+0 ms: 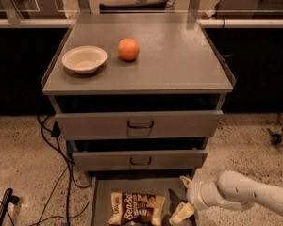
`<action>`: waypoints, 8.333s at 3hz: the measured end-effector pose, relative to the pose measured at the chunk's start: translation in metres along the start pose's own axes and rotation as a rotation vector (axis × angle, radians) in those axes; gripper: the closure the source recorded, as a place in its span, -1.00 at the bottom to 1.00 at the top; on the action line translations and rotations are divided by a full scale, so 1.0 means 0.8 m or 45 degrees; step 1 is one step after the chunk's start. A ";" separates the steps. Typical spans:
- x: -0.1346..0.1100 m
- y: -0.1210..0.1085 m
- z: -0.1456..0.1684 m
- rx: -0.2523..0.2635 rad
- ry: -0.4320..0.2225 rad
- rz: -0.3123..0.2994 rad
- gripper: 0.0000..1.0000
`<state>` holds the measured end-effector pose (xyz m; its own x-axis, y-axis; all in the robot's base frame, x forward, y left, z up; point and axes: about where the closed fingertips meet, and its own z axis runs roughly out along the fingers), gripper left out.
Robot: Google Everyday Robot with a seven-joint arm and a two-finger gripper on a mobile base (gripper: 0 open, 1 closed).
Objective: Pick brown chip bag from bottom drawer and place on counter
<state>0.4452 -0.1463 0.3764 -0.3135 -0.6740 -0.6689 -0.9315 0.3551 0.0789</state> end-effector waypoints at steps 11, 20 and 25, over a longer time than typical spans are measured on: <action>0.108 -0.024 0.312 -0.173 -0.017 0.235 -1.00; 0.024 -0.009 0.172 -0.246 -0.128 -0.023 1.00; -0.095 0.011 -0.121 -0.093 -0.205 -0.314 1.00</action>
Offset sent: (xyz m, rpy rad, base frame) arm 0.0438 0.0381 -0.0725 0.1309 -0.2076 0.1220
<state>0.4432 -0.1544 0.4996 -0.0485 -0.6204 -0.7828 -0.9885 0.1420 -0.0514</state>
